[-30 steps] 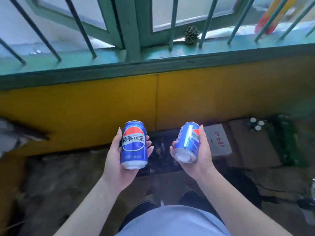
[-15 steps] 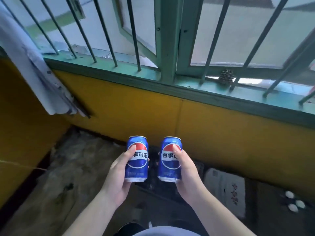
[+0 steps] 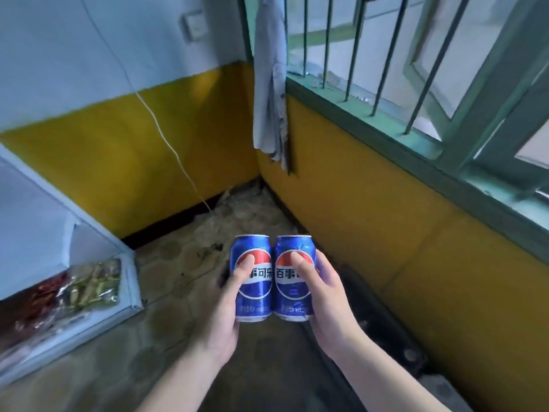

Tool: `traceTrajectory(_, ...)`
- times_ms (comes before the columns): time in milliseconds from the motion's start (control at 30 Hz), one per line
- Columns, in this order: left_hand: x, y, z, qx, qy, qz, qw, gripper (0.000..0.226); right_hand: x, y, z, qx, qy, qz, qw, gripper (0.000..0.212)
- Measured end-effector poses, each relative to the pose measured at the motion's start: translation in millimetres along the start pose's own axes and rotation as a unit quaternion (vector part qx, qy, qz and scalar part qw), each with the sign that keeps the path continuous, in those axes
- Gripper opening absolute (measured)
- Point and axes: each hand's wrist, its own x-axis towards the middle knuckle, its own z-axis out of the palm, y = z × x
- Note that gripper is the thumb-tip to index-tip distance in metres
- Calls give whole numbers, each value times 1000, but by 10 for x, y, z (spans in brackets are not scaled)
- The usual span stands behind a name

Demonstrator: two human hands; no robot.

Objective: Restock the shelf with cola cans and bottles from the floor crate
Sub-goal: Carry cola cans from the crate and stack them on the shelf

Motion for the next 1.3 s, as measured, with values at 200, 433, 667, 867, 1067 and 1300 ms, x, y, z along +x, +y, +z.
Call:
traceTrajectory(200, -575, 119, -987, -56, 92, 63, 992, 66, -277, 294, 948, -39, -120, 6, 992, 46)
traceTrajectory(433, -1477, 109, -2373, -107, 210, 127, 964, 61, -912, 945, 2204, -70, -241, 55, 966, 36)
traceTrajectory(667, -2300, 102, -3404, -157, 332, 172, 914, 40, -1436, 1514, 3324, -101, -367, 117, 917, 48)
traceTrajectory(867, -2550, 78, -3954, -186, 405, 181, 876, 30, -1543, 1840, 4005, -135, -442, 139, 876, 52)
traceTrajectory(1067, -2517, 166, -4549, -162, 491, 167, 840, 35, -1381, 2244, 4743, -143, -494, 190, 836, 48)
traceTrajectory(1300, -2053, 549, -5357, -198, 552, 172, 791, 36, -911, 2556, 5807, -146, -529, 252, 797, 45)
